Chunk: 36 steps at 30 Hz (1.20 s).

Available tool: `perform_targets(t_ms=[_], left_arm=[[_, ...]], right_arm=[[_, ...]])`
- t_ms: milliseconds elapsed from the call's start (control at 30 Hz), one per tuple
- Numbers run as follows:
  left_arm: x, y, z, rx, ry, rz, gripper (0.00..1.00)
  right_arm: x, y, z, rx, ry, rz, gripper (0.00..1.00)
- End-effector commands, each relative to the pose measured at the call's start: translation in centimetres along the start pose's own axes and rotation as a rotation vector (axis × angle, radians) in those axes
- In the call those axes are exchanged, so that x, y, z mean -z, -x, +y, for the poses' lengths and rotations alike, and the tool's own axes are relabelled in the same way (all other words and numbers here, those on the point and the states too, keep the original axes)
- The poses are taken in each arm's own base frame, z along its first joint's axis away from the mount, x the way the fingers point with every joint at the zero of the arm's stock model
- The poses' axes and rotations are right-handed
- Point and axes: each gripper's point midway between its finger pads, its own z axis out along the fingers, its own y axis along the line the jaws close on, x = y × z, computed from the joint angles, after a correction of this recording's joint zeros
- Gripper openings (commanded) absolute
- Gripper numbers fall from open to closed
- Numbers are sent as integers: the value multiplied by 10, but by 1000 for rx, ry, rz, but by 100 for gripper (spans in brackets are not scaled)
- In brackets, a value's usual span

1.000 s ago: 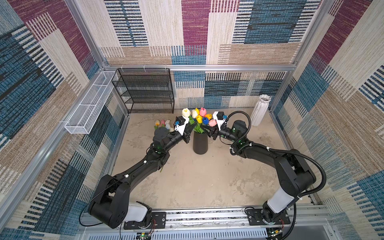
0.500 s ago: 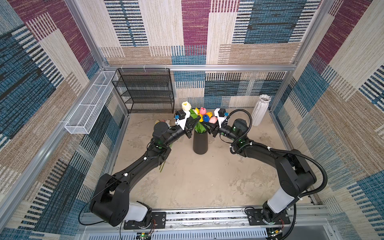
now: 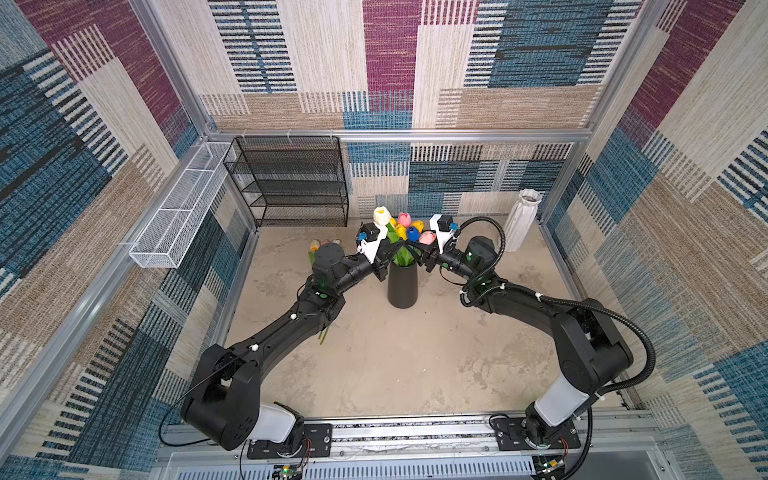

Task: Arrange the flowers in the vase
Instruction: 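Lower the white tulip into the vase while the right gripper steadies the bouquet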

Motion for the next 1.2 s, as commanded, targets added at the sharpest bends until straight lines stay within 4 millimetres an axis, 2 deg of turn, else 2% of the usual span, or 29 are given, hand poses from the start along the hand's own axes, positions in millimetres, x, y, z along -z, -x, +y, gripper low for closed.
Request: perform_targets(t_ms=[0,67,133,333,467,567,600,633,667,900,967,1033,1100,1167], left_arm=[[-2,-15,4,-18,18,49,0],[-5,-18,4,-19,10,54,0],[-7,-31,2,0,-5,95,0],[-17,-41,-5,-5,-42,144,0],[-16,-47,-4,-8,-36,170,0],[-10,-45,-3,-15,-13,165,27],[-8,-41,-3,-19,-6,160,40],[-5,-38,-3,-27,2,159,49],[-3,-37,-3,-33,9,160,50],[8,-28,-1,-61,43,202,50],[10,-22,-3,-69,38,184,38],[9,-13,-5,-75,24,160,35],[6,-5,-4,-78,18,148,23],[2,-2,-3,-84,12,137,27]], right_arm=[[-1,7,-1,10,-2,-29,50],[-1,6,-2,10,-4,-28,50],[-2,4,-3,8,-9,-25,50],[-3,4,-5,10,-17,-26,51],[-2,5,-4,13,-17,-27,51],[0,6,-4,17,-22,-29,51],[0,7,-4,18,-24,-30,51],[0,7,-4,17,-25,-29,52],[1,6,-4,18,-26,-29,52],[1,6,-4,12,-27,-35,53],[1,5,-4,12,-27,-35,53],[1,4,-5,11,-28,-30,54],[0,3,-6,10,-29,-28,54],[-1,2,-6,9,-28,-27,54]])
